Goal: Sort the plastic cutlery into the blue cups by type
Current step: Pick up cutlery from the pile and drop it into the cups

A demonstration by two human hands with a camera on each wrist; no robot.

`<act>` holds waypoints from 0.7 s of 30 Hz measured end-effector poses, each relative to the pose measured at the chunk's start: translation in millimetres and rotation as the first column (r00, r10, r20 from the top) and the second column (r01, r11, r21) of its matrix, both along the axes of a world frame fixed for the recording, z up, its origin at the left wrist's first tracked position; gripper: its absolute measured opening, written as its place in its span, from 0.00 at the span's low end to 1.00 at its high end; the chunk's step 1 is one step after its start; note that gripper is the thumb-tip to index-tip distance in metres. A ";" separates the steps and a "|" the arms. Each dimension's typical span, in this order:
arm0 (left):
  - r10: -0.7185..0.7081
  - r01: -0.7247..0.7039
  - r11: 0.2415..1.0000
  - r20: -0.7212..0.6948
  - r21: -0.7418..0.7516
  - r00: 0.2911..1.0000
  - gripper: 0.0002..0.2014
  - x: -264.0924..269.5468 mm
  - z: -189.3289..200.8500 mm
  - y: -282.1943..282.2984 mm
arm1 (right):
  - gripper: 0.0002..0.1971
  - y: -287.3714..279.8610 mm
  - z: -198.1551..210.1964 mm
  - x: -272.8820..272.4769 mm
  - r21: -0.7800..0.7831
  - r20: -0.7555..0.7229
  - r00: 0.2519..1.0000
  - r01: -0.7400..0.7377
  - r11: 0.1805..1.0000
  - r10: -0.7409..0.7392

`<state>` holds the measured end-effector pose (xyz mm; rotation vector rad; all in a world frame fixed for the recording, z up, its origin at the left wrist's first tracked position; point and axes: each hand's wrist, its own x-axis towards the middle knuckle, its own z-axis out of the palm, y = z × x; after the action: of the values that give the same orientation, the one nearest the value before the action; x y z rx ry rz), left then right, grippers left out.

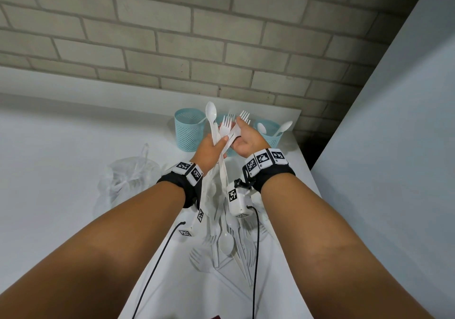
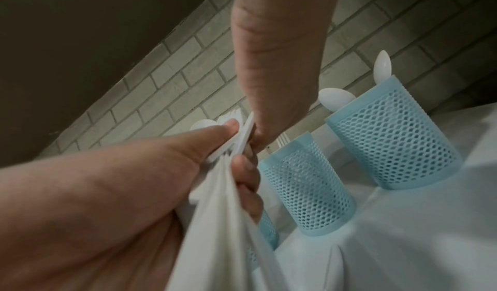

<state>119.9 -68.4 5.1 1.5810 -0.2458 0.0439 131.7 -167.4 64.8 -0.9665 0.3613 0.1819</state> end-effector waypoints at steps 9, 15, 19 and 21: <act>-0.045 0.044 0.999 0.006 0.031 0.999 0.13 -1.2 6.8 7.7 | 0.11 -14.6 12.0 20.4 -0.096 0.016 0.995 0.095 0.991 -0.094; -0.002 0.000 0.995 0.025 0.102 1.000 0.10 -3.7 2.2 12.4 | 0.11 -26.2 21.7 20.2 -0.072 0.205 0.930 0.324 0.943 -0.304; 0.095 -0.095 0.995 -0.004 0.038 0.995 0.08 -2.2 -2.1 18.9 | 0.07 -40.3 17.3 25.0 0.028 0.262 0.793 0.563 0.826 -0.550; 0.114 -0.114 0.993 -0.028 0.012 0.993 0.08 -2.5 -0.8 19.9 | 0.04 -42.4 11.4 23.0 -0.053 0.296 0.783 0.586 0.809 -0.547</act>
<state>117.4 -48.5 4.3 1.6039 -0.1334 0.1086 154.7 -209.8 76.2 -0.9668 0.4051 -0.5367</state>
